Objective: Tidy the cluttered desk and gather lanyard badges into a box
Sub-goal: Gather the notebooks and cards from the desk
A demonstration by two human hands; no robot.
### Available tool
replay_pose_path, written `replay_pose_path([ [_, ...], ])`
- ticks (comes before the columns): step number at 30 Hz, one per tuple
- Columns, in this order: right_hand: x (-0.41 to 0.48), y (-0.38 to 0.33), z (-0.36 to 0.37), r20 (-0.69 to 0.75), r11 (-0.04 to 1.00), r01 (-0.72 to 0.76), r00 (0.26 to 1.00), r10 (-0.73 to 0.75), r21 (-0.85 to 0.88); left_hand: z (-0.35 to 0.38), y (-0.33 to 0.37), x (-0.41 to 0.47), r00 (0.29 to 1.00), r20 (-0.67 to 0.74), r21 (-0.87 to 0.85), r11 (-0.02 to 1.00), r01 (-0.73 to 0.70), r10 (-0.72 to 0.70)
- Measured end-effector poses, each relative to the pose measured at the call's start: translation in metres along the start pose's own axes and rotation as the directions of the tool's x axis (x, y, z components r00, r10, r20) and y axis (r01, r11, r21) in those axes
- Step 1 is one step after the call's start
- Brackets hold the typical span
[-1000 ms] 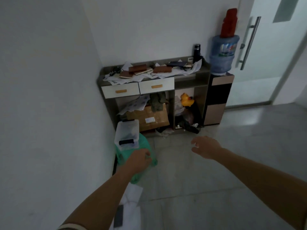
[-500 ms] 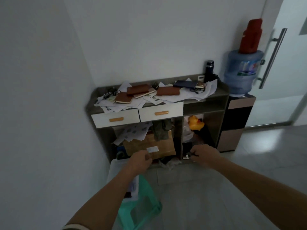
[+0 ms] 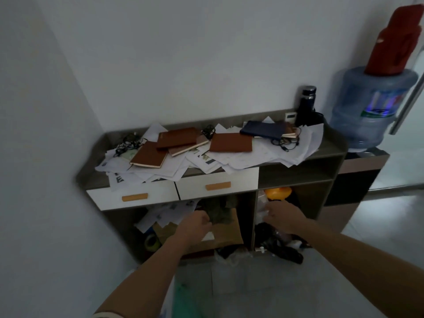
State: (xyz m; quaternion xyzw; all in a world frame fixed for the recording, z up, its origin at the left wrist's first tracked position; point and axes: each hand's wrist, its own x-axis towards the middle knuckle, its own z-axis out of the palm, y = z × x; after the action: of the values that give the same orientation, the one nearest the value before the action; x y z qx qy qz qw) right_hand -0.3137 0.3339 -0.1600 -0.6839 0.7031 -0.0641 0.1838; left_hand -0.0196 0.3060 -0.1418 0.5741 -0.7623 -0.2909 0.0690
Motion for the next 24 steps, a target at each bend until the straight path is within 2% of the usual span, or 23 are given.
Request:
replay_pose_path([
  [6,0.118,0.01,-0.023,0.071,0.998,0.055,0.996,-0.053,-0.038,-0.018,-0.002,0.084,0.994,-0.087,-0.068,0.996,0.065,-0.07],
  [9,0.166,0.004,-0.015,0.128,0.997,0.069,0.989,-0.073,0.038,-0.025,-0.018,0.119,0.991,-0.078,-0.069,0.993,0.099,-0.104],
  [12,0.205,-0.002,-0.003,0.155,0.988,0.018,0.987,-0.042,0.153,-0.037,-0.032,0.154,0.985,-0.111,-0.058,0.99,0.126,-0.131],
  [16,0.252,-0.01,0.025,0.159,0.947,-0.109,0.985,0.063,0.301,-0.048,-0.055,0.207,0.98,-0.136,0.015,0.989,0.147,-0.143],
  [18,0.273,-0.014,0.038,0.18,0.915,-0.195,0.974,0.138,0.353,-0.055,-0.065,0.232,0.981,-0.172,0.043,0.994,0.098,-0.089],
  [20,0.292,-0.017,0.051,0.188,0.854,-0.286,0.956,0.225,0.435,-0.061,-0.076,0.262,0.984,-0.179,0.094,0.995,0.035,-0.018],
  [24,0.301,-0.028,0.07,0.182,0.698,-0.418,0.903,0.39,0.581,-0.063,-0.085,0.29,0.984,-0.173,0.163,0.987,-0.012,0.04],
])
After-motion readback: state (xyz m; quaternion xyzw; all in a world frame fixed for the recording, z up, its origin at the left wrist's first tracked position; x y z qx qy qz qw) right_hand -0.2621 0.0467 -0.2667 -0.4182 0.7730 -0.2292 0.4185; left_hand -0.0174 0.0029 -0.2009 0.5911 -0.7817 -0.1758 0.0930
